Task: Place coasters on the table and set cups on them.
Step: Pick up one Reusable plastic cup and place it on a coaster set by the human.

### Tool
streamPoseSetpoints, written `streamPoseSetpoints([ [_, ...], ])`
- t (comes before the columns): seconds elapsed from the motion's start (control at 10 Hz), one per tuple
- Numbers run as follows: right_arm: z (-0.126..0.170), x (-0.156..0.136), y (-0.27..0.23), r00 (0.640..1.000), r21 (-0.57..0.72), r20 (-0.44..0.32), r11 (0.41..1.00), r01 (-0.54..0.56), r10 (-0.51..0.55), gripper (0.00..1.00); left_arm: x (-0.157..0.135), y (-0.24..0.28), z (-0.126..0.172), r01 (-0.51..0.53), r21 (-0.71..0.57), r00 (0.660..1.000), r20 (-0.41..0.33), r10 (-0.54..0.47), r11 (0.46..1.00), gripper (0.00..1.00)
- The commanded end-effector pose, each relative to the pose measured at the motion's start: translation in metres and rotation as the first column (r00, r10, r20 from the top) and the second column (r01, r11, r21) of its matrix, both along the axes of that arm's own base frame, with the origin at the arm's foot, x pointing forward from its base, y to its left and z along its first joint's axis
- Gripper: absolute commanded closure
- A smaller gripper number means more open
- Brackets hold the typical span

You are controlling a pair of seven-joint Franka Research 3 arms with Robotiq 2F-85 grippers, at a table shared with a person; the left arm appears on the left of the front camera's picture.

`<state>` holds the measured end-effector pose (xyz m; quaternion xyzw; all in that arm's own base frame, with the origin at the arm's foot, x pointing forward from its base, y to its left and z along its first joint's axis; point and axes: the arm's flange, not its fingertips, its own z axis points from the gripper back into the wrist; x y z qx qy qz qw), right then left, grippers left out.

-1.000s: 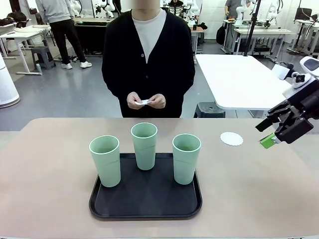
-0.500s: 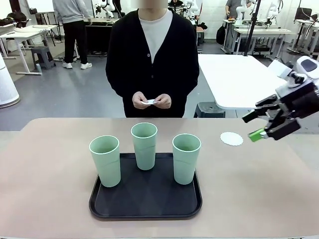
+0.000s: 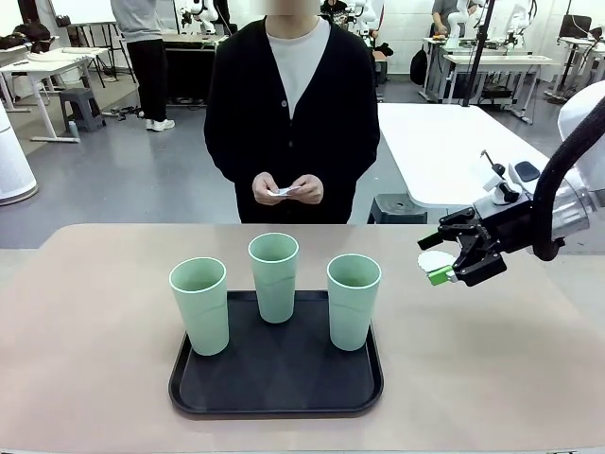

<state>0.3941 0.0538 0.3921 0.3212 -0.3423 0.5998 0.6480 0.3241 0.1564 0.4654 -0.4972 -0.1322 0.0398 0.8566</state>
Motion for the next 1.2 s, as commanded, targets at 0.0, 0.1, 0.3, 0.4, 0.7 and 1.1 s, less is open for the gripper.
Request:
streamPoseSetpoints([
  [0.0,-0.006,0.008,-0.005,1.0,0.048,0.02,0.999,0.01,-0.011,0.0,0.0,0.001,0.001,0.0,-0.008,1.0,0.008,0.0,1.0,0.0],
  [0.1,-0.005,0.006,-0.006,0.998,0.064,-0.005,0.996,0.064,-0.064,0.0,0.0,0.001,0.001,0.0,-0.008,1.0,0.008,0.0,1.0,0.0],
  [0.3,-0.004,0.004,-0.003,1.0,0.012,0.001,1.0,0.009,-0.009,0.0,0.0,0.001,0.001,0.0,-0.008,1.0,0.008,0.0,1.0,0.0],
  [0.4,-0.004,0.004,-0.003,1.0,0.012,0.001,1.0,0.009,-0.009,0.0,0.0,0.001,0.001,0.0,-0.008,1.0,0.008,0.0,1.0,0.0],
  [0.7,-0.021,0.011,-0.004,0.997,0.193,0.024,0.978,-0.078,0.075,0.0,0.0,0.001,0.001,0.0,-0.008,1.0,0.008,0.0,1.0,0.0],
  [1.1,-0.068,0.024,0.004,0.989,0.242,-0.032,0.961,-0.132,0.144,0.0,0.0,0.001,0.001,0.0,-0.008,1.0,0.008,0.0,1.0,0.0],
])
